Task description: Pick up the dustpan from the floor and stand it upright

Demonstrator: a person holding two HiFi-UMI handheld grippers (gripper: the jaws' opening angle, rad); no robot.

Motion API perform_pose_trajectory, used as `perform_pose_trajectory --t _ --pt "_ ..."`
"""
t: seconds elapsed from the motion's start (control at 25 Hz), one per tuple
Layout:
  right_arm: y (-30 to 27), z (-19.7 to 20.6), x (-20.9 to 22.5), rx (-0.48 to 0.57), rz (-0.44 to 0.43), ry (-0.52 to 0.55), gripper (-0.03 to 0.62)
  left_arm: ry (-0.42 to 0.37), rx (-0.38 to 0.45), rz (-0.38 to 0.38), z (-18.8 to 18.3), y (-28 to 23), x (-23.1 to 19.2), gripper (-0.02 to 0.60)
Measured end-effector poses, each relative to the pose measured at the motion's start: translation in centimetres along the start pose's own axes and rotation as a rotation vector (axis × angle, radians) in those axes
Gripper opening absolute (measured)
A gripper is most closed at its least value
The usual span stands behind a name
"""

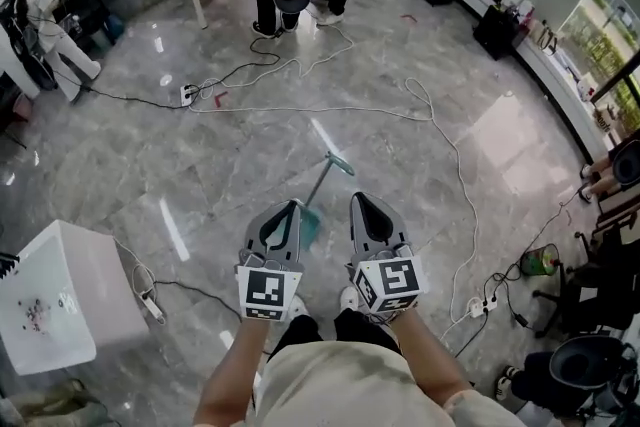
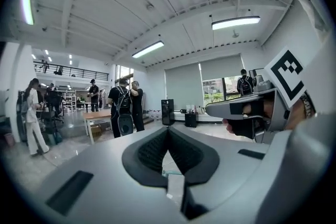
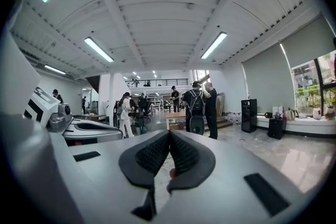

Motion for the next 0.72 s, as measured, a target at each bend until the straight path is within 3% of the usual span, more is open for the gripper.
perform_pose_trajectory --t 0.12,0.4,0.72 --pt "0.3 -0.4 0.4 -0.003 -0.034 -0.006 0.017 0.045 -0.003 -0.027 -0.2 -0.2 1.0 0.011" --pt "1.7 -1.5 5.0 0.026 -0.065 -0.015 0.016 0.010 0.011 -0.054 -2.3 -3.7 6.3 0.011" --pt "1.4 -0.5 9.2 0.021 -0.091 -0.042 0.017 0.004 -0.067 -0.118 -0.9 -5.4 8.9 0.011"
Point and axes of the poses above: the fingertips, and each gripper's own axes: y backward along the fingers, x to its right, z out of its underside, the point moved 3 cm from there along y, backward along the fingers, and after that the axes turned 4 degrees about y, right-handed, at the moved point
